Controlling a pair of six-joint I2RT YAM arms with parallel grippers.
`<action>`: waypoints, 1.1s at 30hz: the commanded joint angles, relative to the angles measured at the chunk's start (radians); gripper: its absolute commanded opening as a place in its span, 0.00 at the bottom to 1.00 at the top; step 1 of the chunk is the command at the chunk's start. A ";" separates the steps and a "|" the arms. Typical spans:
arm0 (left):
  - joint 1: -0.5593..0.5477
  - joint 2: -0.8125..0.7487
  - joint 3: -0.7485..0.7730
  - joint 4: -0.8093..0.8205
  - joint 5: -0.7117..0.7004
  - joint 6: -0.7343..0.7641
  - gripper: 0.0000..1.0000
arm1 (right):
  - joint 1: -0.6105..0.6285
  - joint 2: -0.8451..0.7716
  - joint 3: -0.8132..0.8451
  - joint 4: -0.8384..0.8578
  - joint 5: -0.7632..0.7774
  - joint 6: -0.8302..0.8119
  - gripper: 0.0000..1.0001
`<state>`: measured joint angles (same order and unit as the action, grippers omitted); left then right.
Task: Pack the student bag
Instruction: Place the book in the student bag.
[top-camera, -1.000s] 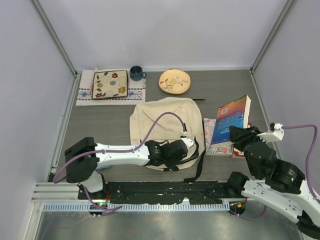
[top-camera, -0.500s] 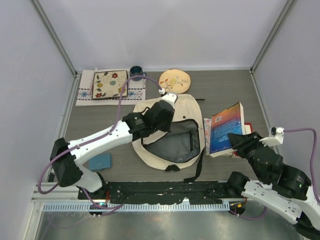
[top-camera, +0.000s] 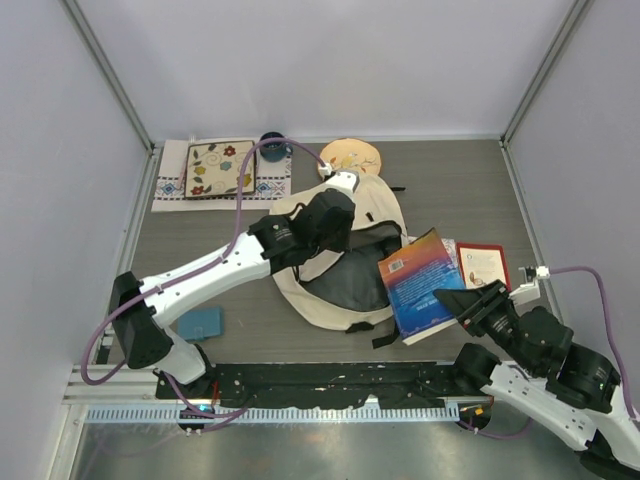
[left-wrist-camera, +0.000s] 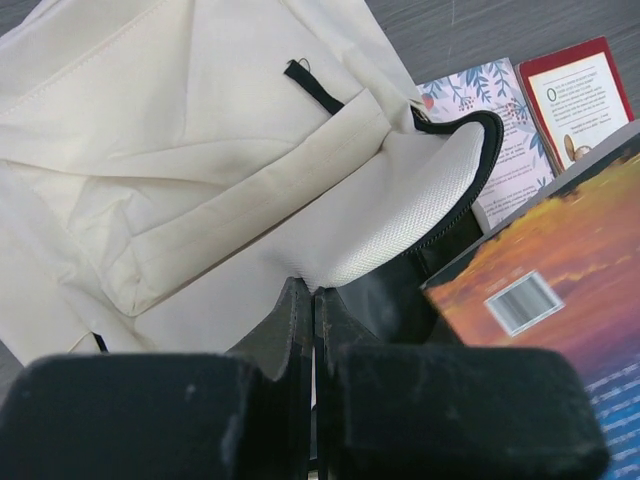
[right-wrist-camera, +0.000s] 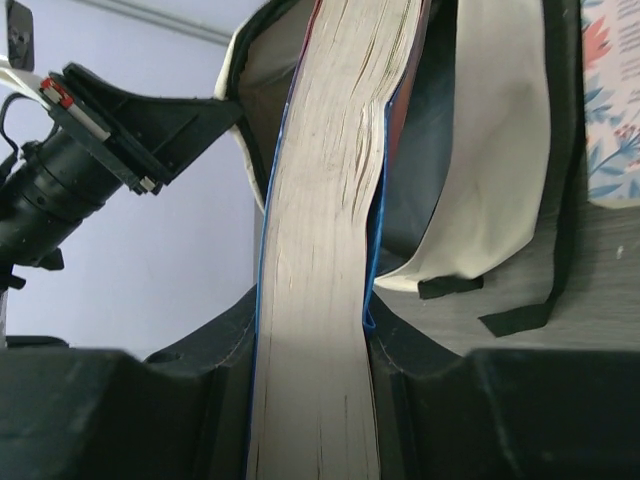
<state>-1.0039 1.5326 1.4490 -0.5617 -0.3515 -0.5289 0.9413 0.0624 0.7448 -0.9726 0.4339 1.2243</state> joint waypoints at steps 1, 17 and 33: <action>-0.002 -0.029 0.013 0.071 -0.018 -0.052 0.00 | 0.004 -0.001 -0.048 0.319 -0.098 0.107 0.01; -0.012 -0.103 -0.059 0.143 0.054 -0.105 0.00 | 0.004 0.137 -0.496 1.037 -0.121 0.287 0.01; -0.085 -0.183 -0.124 0.175 0.068 -0.123 0.00 | -0.027 0.574 -0.593 1.610 -0.043 0.259 0.01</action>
<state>-1.0828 1.4342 1.3190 -0.4862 -0.2768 -0.6289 0.9360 0.5518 0.1070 0.2016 0.3412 1.4841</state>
